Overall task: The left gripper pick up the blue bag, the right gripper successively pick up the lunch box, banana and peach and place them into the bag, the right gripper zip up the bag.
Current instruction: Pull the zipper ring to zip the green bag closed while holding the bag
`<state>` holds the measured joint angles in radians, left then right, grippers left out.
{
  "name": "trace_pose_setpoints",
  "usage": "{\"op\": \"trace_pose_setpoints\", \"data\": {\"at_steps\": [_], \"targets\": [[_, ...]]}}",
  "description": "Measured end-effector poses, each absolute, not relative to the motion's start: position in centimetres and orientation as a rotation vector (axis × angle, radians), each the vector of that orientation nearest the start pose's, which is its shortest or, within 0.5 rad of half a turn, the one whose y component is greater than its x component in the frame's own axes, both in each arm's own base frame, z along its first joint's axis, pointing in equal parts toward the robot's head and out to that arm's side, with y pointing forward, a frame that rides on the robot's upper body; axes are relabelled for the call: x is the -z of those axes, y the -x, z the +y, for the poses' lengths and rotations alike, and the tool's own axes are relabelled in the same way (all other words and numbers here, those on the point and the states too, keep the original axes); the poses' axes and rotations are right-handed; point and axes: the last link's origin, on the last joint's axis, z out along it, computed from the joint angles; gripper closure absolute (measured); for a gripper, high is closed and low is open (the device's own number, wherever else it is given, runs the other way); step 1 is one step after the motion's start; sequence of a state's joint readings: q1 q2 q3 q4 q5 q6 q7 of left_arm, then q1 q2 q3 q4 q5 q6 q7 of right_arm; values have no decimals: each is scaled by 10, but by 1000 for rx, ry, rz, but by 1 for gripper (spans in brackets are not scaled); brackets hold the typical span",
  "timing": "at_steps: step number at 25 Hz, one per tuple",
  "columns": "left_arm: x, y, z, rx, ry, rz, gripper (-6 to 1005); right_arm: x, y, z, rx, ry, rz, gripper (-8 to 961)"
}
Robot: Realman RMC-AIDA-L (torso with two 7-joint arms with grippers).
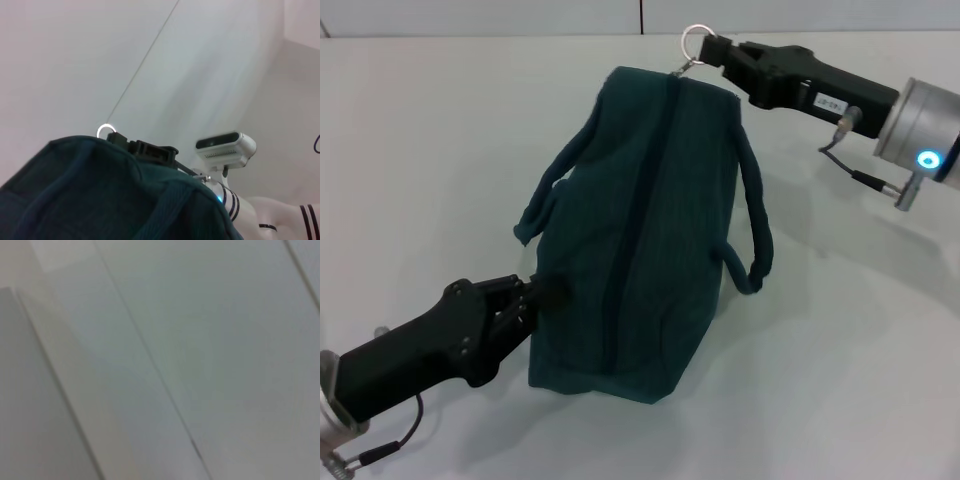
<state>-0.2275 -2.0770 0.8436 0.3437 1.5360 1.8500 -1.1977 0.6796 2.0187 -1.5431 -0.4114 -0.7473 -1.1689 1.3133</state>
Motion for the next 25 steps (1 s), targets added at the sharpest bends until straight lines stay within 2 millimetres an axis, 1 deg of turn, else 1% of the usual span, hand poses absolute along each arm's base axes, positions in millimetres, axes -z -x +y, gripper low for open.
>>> {"op": "trace_pose_setpoints", "data": {"at_steps": [4, 11, 15, 20, 25], "targets": [[15, 293, 209, 1406, 2434, -894, 945, 34, -177, 390, -1227, 2398, 795, 939], [17, 294, 212, 1394, 2416, -903, 884, 34, -178, 385, -1248, 2406, 790, 939], [12, 296, 215, 1408, 2360, -905, 849, 33, -182, 381, -1258, 2407, 795, 939], [2, 302, 217, 1444, 2260, -932, 662, 30, -189, 372, -1283, 2400, 796, 939], [-23, 314, 225, 1476, 2132, -994, 555, 25, -198, 360, -1331, 2386, 788, 939]]}}
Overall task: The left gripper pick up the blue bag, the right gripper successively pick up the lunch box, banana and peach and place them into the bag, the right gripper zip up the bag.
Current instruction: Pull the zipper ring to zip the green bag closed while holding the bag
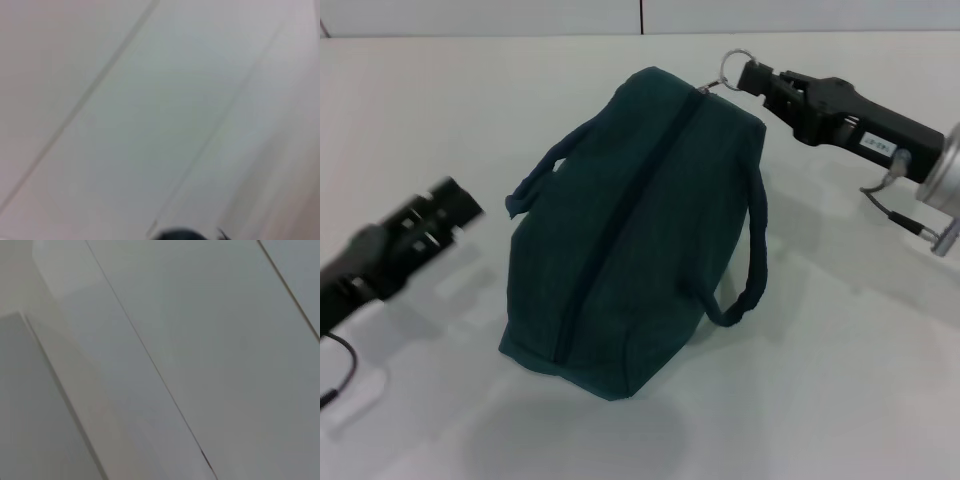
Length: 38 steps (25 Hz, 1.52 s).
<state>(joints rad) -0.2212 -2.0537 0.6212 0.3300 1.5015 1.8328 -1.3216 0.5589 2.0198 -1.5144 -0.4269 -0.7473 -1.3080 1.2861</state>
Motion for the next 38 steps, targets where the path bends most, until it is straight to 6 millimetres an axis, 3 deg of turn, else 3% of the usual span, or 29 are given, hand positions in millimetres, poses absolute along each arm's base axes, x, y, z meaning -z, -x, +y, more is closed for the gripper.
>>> {"op": "trace_pose_setpoints", "data": {"at_steps": [6, 10, 14, 19, 23, 29, 34, 38], "targets": [[-39, 305, 251, 1569, 2054, -1018, 426, 23, -204, 349, -1374, 2376, 764, 939], [-39, 285, 286, 1589, 2113, -1070, 247, 23, -207, 347, -1372, 2373, 774, 939], [-40, 270, 328, 1477, 2202, -1165, 110, 23, -208, 347, -1369, 2372, 761, 938], [-48, 248, 363, 1299, 2333, -1292, 110, 23, -208, 346, -1366, 2372, 747, 938], [-47, 229, 376, 1191, 2424, -1438, 110, 23, -207, 346, -1368, 2375, 737, 938], [-35, 208, 379, 943, 2574, -1564, 109, 24, -204, 343, -1386, 2392, 700, 938], [-29, 187, 379, 830, 2657, -1535, 109, 22, -203, 342, -1400, 2393, 688, 938], [-25, 182, 378, 800, 2676, -1529, 109, 21, -203, 341, -1407, 2398, 683, 938]]}}
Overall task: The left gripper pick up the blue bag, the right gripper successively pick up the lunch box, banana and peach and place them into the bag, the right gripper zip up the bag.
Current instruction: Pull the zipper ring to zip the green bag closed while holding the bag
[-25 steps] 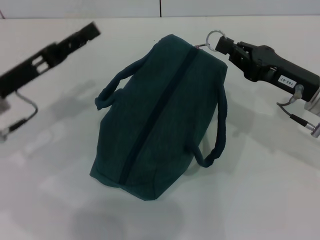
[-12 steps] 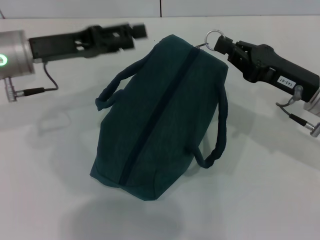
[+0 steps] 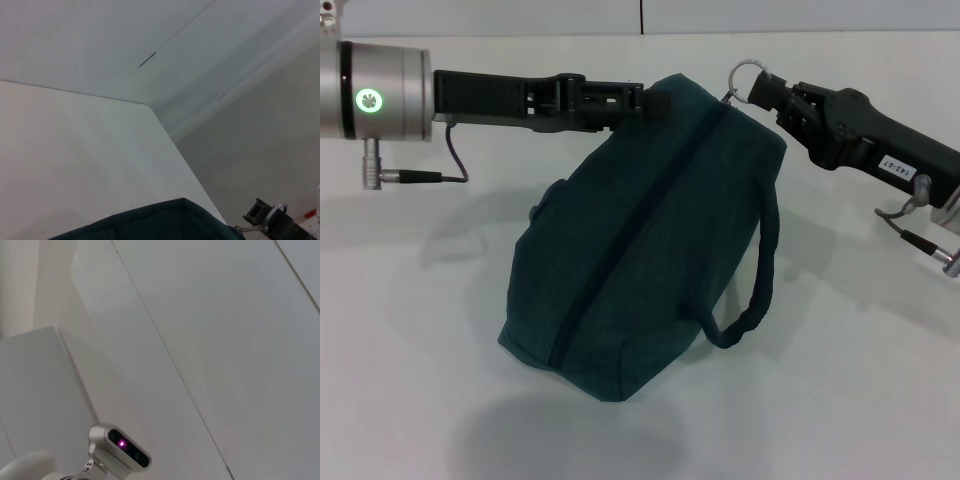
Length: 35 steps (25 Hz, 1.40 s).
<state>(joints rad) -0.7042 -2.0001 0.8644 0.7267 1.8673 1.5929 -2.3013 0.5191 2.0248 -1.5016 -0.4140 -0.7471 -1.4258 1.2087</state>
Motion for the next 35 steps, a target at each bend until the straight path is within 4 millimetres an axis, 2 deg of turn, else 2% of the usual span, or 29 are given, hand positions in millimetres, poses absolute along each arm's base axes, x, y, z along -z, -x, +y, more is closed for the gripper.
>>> {"op": "trace_pose_setpoints", "data": {"at_steps": [28, 33, 35], "targets": [[-10, 176, 381, 808, 2685, -1434, 109, 23, -206, 329, -1446, 2425, 694, 937], [-5, 173, 379, 799, 2706, -1429, 152, 23, -206, 329, -1451, 2423, 696, 937], [-4, 172, 379, 800, 2708, -1431, 267, 23, -206, 329, -1451, 2422, 696, 937]]}}
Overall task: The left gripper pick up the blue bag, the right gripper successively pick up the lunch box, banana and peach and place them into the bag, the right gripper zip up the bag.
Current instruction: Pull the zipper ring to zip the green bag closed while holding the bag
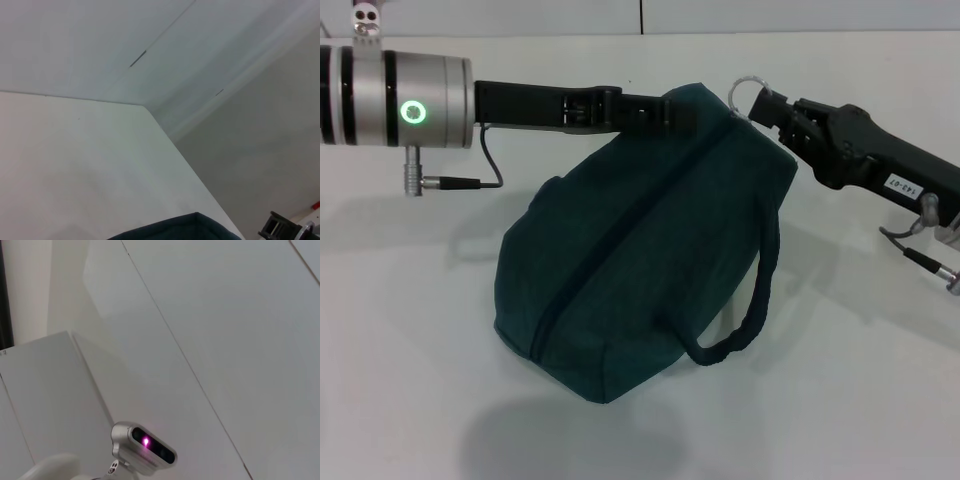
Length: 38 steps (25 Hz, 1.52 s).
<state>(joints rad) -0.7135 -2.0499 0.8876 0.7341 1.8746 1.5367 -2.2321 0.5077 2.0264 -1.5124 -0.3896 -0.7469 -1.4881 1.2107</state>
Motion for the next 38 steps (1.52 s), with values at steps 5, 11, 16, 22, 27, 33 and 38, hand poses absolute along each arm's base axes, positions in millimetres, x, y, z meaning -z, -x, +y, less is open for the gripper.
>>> {"op": "trace_pose_setpoints", "data": {"at_steps": [5, 11, 16, 22, 27, 33, 38], "targets": [[-4, 172, 379, 814, 2701, -1443, 518, 23, -206, 329, -1452, 2421, 695, 937], [-4, 173, 378, 836, 2689, -1464, 728, 23, -206, 329, -1452, 2420, 695, 936], [-4, 174, 377, 849, 2684, -1471, 777, 22, -207, 329, -1452, 2414, 701, 936], [-2, 176, 374, 861, 2680, -1478, 802, 20, -212, 330, -1463, 2375, 731, 936], [2, 174, 373, 877, 2696, -1451, 842, 19, -212, 331, -1467, 2367, 732, 936], [3, 167, 370, 930, 2733, -1394, 859, 17, -219, 332, -1467, 2325, 777, 936], [-1, 165, 365, 990, 2764, -1352, 858, 18, -225, 331, -1452, 2309, 810, 936]]}}
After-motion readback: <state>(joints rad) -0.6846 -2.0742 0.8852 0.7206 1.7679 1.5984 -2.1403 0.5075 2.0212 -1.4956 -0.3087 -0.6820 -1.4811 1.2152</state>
